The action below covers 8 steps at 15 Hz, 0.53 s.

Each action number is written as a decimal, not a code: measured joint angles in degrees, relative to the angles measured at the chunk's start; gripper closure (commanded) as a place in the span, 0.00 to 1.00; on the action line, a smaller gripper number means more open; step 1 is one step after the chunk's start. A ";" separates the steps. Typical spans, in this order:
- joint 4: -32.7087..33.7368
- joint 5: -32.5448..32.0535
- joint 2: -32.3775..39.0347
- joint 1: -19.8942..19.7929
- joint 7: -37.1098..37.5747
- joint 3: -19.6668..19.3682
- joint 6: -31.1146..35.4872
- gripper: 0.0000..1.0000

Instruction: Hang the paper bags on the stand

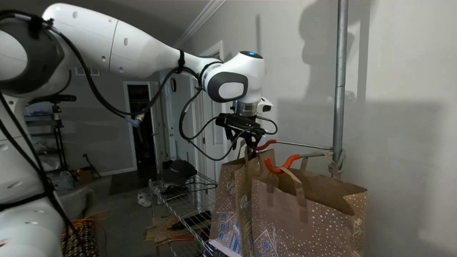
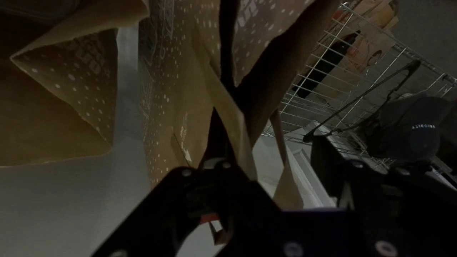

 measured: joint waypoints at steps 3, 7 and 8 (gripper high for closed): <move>0.00 0.00 -0.11 -0.02 0.00 0.00 -0.04 0.00; -0.05 0.00 -0.35 -0.06 0.00 0.00 -0.06 0.00; -0.08 0.00 -0.46 -0.07 0.00 0.00 -0.06 0.00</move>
